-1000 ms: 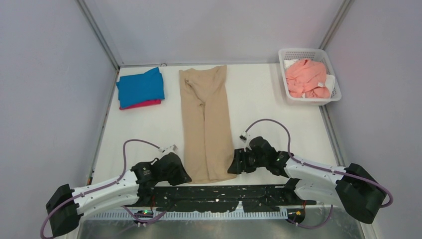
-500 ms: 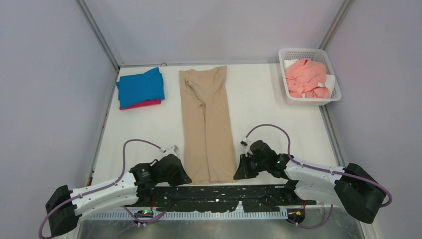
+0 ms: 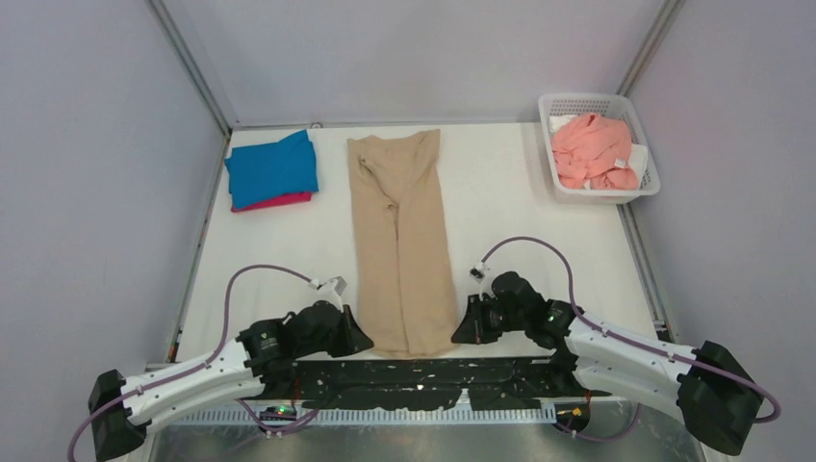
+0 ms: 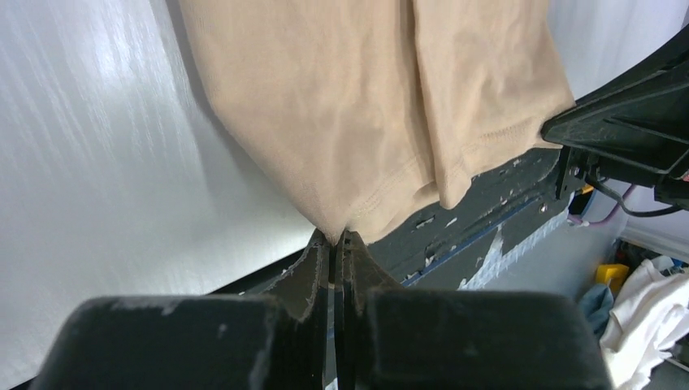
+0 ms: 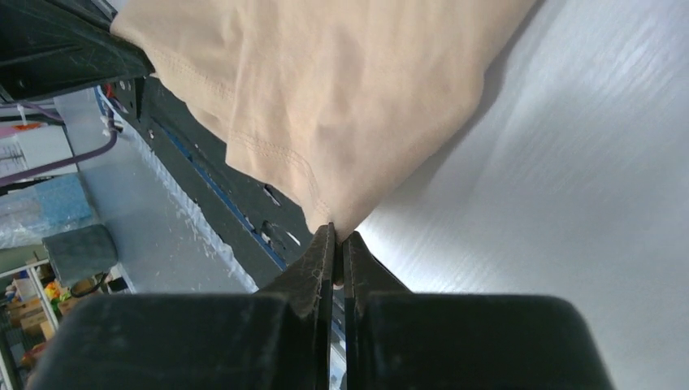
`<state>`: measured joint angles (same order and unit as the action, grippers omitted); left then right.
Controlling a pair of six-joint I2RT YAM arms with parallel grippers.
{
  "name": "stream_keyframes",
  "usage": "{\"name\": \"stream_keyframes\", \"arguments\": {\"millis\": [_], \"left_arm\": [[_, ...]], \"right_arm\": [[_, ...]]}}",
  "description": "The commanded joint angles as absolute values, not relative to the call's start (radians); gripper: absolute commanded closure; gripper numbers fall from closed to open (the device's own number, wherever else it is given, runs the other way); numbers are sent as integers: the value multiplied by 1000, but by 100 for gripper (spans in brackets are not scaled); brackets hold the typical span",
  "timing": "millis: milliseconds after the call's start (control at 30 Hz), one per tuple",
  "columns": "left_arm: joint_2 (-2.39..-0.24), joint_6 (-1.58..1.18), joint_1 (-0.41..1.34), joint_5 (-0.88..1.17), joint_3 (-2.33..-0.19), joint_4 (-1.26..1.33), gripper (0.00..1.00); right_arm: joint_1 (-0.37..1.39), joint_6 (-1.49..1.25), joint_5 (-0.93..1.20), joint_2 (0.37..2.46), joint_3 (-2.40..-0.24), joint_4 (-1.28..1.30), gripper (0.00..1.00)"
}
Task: Fold and stack the t-shirts
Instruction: Grab the bottom of the folded rectangular tshirt with both arms, then fold the folded rectangular tshirt in 1/3 of the way
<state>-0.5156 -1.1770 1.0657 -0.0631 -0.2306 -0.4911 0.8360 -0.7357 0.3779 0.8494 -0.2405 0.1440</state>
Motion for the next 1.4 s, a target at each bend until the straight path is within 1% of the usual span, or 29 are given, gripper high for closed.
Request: {"name": "stream_keyframes", "arguments": {"millis": [0,100,233,467,667,867,1000,1100,1367], "left_arm": [[-528,-1121,1066,-194,-325,-493,100],[-570,-1080,1043,-252,-400,-534,100],[-623,-1008,974,-255,-460,-535,100],[-732,-896,781,-115,-485,-436,100],[-844,-816,694,-87,-562,-414,100],[-964,-759,588,-5,-645,-392,100],[-1038,-746,528,-4,-694,-378,100],[-1102,-729,499,48,-740,-357,100],[-1284,-675,417,84,-898,-331,100]], "right_arm": [[839,-688,295,890,-363,114,95],[840,-668,261,947,-410,111,95],[824,-653,240,1014,-459,98,95],[749,-640,268,1083,-511,69,94],[669,-639,271,1148,-576,29,95],[603,-626,291,1221,-661,7,95],[566,-607,300,1283,-734,6,95],[553,-589,298,1330,-809,6,95],[474,-524,330,1478,-974,22,95]]}}
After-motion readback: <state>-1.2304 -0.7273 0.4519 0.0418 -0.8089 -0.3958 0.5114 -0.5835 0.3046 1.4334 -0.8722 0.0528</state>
